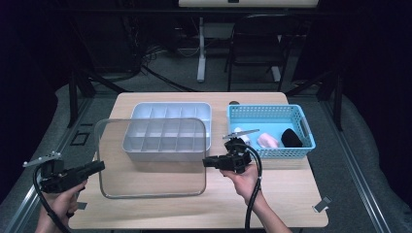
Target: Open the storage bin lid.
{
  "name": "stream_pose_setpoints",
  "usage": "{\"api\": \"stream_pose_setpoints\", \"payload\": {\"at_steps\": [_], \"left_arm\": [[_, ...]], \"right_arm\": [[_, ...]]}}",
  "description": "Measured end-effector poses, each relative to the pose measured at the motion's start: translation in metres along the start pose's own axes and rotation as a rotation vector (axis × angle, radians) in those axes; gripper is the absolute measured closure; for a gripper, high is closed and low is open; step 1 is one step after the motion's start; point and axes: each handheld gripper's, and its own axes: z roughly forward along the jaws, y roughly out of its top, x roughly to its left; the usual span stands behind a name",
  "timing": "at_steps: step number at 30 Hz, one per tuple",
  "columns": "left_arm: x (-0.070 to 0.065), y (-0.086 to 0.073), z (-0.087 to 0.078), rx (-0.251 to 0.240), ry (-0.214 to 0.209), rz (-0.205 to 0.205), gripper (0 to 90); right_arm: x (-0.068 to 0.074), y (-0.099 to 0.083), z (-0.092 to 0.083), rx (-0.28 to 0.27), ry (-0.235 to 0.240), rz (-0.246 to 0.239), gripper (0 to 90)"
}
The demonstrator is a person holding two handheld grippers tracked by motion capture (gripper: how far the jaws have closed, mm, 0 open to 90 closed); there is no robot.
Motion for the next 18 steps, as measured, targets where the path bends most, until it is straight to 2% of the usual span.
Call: {"api": "stream_pose_setpoints", "payload": {"at_steps": [6,10,18], "left_arm": [[0.006,-0.008,0.000,0.018,-0.003,-0.022,68.5],[0.010,-0.014,0.001,0.036,0.011,-0.043,68.4],[0.013,-0.025,-0.004,0.068,0.033,-0.068,67.3]], "right_arm": [[0.000,-0.005,0.004,-0.008,0.009,0.028,75.8],[0.001,-0.013,0.010,-0.007,0.004,0.045,75.5],[0.004,-0.030,0.017,-0.002,0.041,0.063,75.7]]}}
